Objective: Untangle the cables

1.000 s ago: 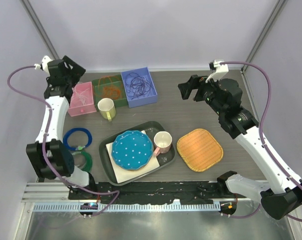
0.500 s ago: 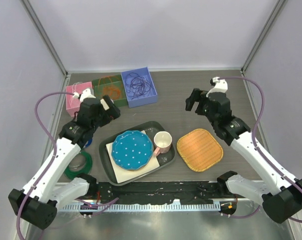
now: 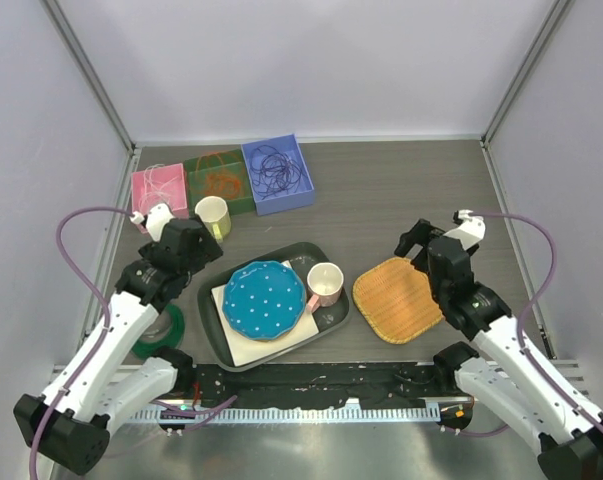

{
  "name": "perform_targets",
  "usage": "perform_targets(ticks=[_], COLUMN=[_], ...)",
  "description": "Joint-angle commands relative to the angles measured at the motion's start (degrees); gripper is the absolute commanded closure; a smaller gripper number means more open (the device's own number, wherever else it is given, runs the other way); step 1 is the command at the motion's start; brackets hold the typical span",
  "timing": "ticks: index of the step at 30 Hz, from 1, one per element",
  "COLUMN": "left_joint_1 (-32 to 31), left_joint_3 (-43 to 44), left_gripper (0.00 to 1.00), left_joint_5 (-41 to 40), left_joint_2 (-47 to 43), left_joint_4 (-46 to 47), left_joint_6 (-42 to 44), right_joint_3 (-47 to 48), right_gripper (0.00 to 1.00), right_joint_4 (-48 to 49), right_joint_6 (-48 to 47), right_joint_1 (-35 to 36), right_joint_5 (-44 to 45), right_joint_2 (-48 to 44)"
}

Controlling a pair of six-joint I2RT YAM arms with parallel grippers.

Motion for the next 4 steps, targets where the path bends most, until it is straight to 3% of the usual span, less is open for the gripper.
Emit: perform_targets(ticks=[1,4], left_joint_1=[-0.1,-0.1], left_joint_3=[-0.7,-0.6], left_gripper=[0.00,0.00], left_joint_5=[-2.7,-3.2], left_joint_2=[-0.6,-0.4], left_joint_4=[1.2,1.2], left_joint_6=[-0.6,-0.6], right_joint_3=[-1.5,-1.9], right_gripper=[0.02,0.02], right_joint_4=[2.0,0.7], right_joint_6=[-0.6,0.0], right_joint_1=[0.1,0.1], right_joint_5=[3.2,5.3], right_joint_2=[-4.7,-6.6])
